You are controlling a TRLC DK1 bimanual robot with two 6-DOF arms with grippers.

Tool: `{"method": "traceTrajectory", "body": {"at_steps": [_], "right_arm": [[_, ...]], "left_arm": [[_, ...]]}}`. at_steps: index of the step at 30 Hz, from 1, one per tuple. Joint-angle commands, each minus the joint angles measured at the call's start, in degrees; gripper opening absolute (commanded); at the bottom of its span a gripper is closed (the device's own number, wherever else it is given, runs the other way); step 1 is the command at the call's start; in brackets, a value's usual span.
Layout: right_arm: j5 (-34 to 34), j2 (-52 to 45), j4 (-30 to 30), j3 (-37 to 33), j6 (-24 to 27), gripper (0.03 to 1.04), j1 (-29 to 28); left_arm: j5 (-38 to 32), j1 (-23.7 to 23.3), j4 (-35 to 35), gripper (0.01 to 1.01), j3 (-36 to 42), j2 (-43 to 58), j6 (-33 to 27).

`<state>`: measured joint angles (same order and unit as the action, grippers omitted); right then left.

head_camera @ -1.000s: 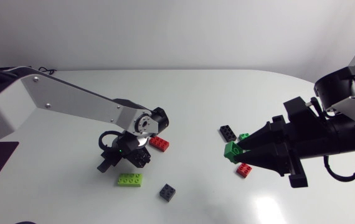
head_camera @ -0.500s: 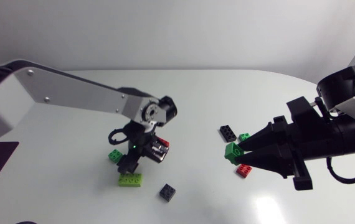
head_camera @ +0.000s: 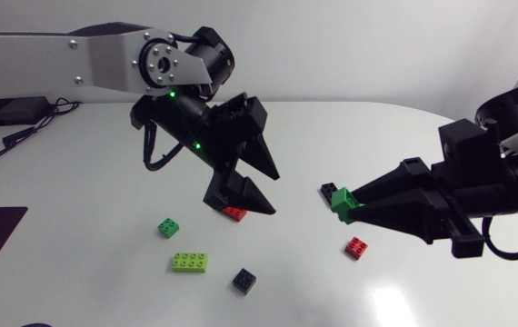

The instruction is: Separate the duplo bricks

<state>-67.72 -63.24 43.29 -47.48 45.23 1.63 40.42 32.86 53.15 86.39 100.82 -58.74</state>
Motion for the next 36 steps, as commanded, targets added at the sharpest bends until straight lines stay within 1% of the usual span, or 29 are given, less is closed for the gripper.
{"method": "traceTrajectory", "body": {"at_steps": [1,2,4,6,7,8,9,10,12,13,14,16,17,18,20,21,22,24,28,31,36], "right_arm": [[-3.03,-1.44,-0.13,-2.44,-2.78,0.26,-1.98],[-4.70,-2.06,-0.13,-3.23,-3.57,0.26,-3.12],[-7.07,-2.94,-0.40,-3.93,-4.45,0.26,-4.70],[-10.85,-3.38,-2.51,-3.67,-5.95,0.26,-6.55],[-12.43,-3.82,-3.56,-3.84,-7.00,0.25,-7.25],[-12.78,-4.08,-4.26,-4.02,-8.14,0.25,-7.34],[-12.87,-4.17,-5.41,-4.11,-9.55,0.25,-7.34],[-12.87,-4.26,-7.34,-4.20,-11.92,0.25,-7.34],[-12.87,-4.26,-11.73,-4.20,-17.11,0.25,-7.34],[-12.78,-4.26,-15.69,-4.20,-21.85,0.23,-7.25],[-12.78,-4.26,-19.38,-4.02,-25.98,0.23,-7.17],[-11.11,-4.08,-27.73,-3.67,-34.86,0.23,-7.08],[-9.44,-3.99,-33.53,-3.05,-40.49,0.23,-6.55],[-7.33,-4.17,-43.55,-1.73,-49.54,0.23,-6.37],[-6.19,-5.49,-65.79,1.17,-68.88,0.23,-6.55],[-6.37,-6.81,-74.31,1.78,-75.73,0.23,-6.46],[-6.28,-7.86,-77.83,1.69,-78.54,0.22,-6.46],[-6.37,-9.97,-77.65,0.99,-78.10,0.22,-5.23],[-6.46,-10.85,-77.65,2.04,-77.14,0.22,-3.39],[-6.81,-12.08,-77.65,1.34,-77.75,0.22,-3.39],[-6.81,-13.57,-77.65,-0.50,-78.98,0.22,-2.60]], "left_arm": [[6.60,-1.48,0.20,0.885,2.38,-1.06,4.51],[9.94,-2.10,-0.50,0.884,2.56,-0.88,6.18],[14.51,-2.63,-2.96,0.882,2.91,-0.62,10.22],[18.90,-3.51,-7.62,0.867,3.00,-0.62,16.55],[20.04,-3.68,-9.29,0.867,3.00,-0.62,18.66],[21.19,-3.77,-11.92,0.867,3.00,-0.62,21.91],[21.89,-3.86,-15.35,0.866,2.64,-0.62,25.61],[22.33,-3.86,-19.22,0.866,2.03,-0.71,29.56],[22.59,-3.77,-25.02,0.866,0.97,-0.97,35.54],[23.30,-3.86,-29.68,0.866,0.01,-1.06,40.72],[23.38,-3.86,-33.02,0.866,-0.87,-1.41,44.06],[23.56,-3.86,-42.25,0.866,-3.24,-2.29,53.20],[23.56,-3.86,-46.03,0.866,-4.30,-2.55,56.54],[23.56,-3.77,-50.16,0.866,-5.35,-2.82,60.50],[23.47,-3.77,-56.84,0.866,-7.02,-2.55,66.30],[23.47,-3.68,-59.82,0.866,-7.64,-2.29,68.58],[23.47,-3.68,-62.55,0.866,-8.17,-2.03,70.78],[23.38,-3.51,-65.71,0.866,-8.78,-1.50,73.07],[23.21,-3.68,-66.50,0.866,-8.61,-0.27,73.33],[23.21,-4.30,-66.68,0.851,-7.02,0.87,74.56],[22.94,-4.03,-68.17,0.851,-5.44,2.28,76.93]]}}
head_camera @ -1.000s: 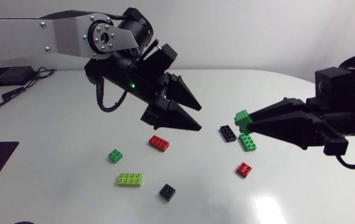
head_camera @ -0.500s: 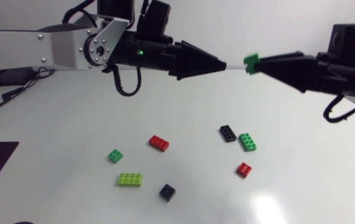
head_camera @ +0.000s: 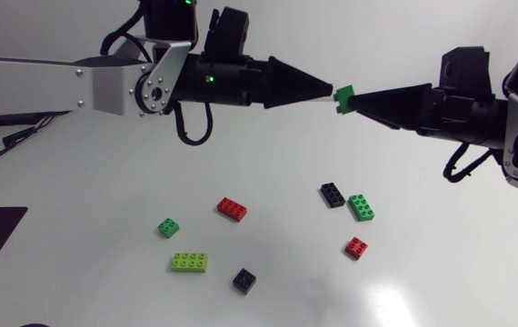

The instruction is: Separate the duplo bricks

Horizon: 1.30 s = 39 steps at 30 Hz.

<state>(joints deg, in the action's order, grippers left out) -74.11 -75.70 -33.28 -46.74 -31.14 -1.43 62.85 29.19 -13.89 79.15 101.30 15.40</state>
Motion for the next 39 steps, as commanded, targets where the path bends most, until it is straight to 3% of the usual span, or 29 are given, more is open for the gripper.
{"method": "traceTrajectory", "body": {"at_steps": [1,17,22,29,33,36,39], "right_arm": [[-0.43,-1.47,-1.18,-1.69,-2.97,0.22,0.55],[-0.34,-4.02,-1.79,-3.80,-3.93,0.22,1.61],[-0.34,-4.02,-1.97,-3.53,-3.93,0.22,1.70],[-0.43,-3.84,-2.32,-3.18,-3.93,0.22,1.17],[-0.43,-3.75,-2.58,-2.92,-3.93,0.22,1.08],[-0.43,-3.49,-2.76,-2.57,-3.93,0.22,0.99],[-0.43,-3.31,-2.76,-2.30,-3.93,0.22,0.82]], "left_arm": [[0.34,-0.27,-1.14,0.851,2.14,2.15,2.88],[0.34,0.96,-6.68,0.805,2.58,5.32,7.63],[0.08,1.66,-10.98,0.746,2.50,6.46,11.14],[-0.62,2.71,-14.41,0.564,2.93,7.86,14.22],[-0.80,3.07,-14.94,0.539,2.58,7.95,14.31],[-1.06,2.89,-15.20,0.425,2.06,7.95,14.40],[-1.06,2.63,-15.38,0.418,1.62,7.78,14.40]]}}
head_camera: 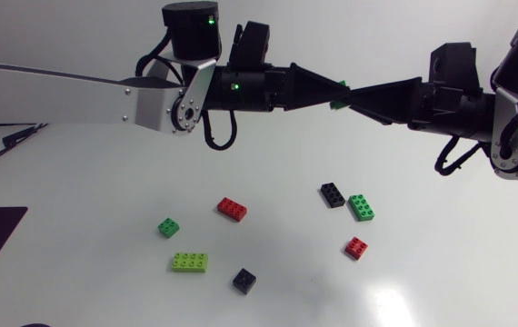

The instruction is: Separate the duplo bricks

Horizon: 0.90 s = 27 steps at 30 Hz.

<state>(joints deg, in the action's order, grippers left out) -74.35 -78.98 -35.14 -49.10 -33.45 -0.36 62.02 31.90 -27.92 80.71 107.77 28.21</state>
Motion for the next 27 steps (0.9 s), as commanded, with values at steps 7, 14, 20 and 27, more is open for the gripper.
{"method": "traceTrajectory", "body": {"at_steps": [7,14,20,27], "right_arm": [[-0.54,0.32,-0.99,0.32,-1.62,0.23,-0.78],[-3.17,-0.03,-0.99,0.15,-2.93,0.23,-2.63],[-5.02,0.23,-0.90,0.32,-3.55,0.23,-4.39],[-5.19,0.41,-0.99,-0.03,-4.52,0.23,-4.03]], "left_arm": [[-0.23,-0.70,-1.52,0.428,-0.55,0.60,1.76],[-0.23,-0.70,-1.61,0.490,-1.08,-0.98,2.12],[-0.23,-0.70,-1.96,0.505,-1.69,-2.30,2.20],[-0.23,-0.96,-2.05,0.525,-2.48,-3.70,2.47]]}}
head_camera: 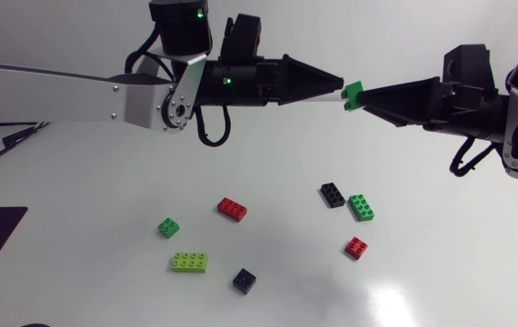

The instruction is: Separate the duplo bricks

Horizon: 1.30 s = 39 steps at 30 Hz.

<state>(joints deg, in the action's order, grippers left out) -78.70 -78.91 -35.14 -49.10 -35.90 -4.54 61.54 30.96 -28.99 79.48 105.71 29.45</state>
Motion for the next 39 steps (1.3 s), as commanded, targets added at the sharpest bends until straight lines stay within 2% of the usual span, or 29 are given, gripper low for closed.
{"method": "traceTrajectory", "body": {"at_steps": [1,10,20,39], "right_arm": [[-0.93,0.34,-0.99,-0.03,-2.33,0.23,0.32],[-1.81,-1.77,-0.99,-2.23,-3.21,0.23,1.90],[-1.81,-6.43,-1.25,-7.15,-3.30,0.23,1.11],[-1.55,-4.67,-1.43,-8.64,-5.94,0.23,2.25]], "left_arm": [[0.25,-0.02,-1.07,0.525,-1.35,-1.65,1.31],[0.25,-0.11,-2.03,0.525,-0.82,-1.03,1.75],[0.34,-1.25,-2.30,0.525,1.46,0.02,1.84],[1.39,-3.36,-2.38,0.525,5.16,4.77,2.54]]}}
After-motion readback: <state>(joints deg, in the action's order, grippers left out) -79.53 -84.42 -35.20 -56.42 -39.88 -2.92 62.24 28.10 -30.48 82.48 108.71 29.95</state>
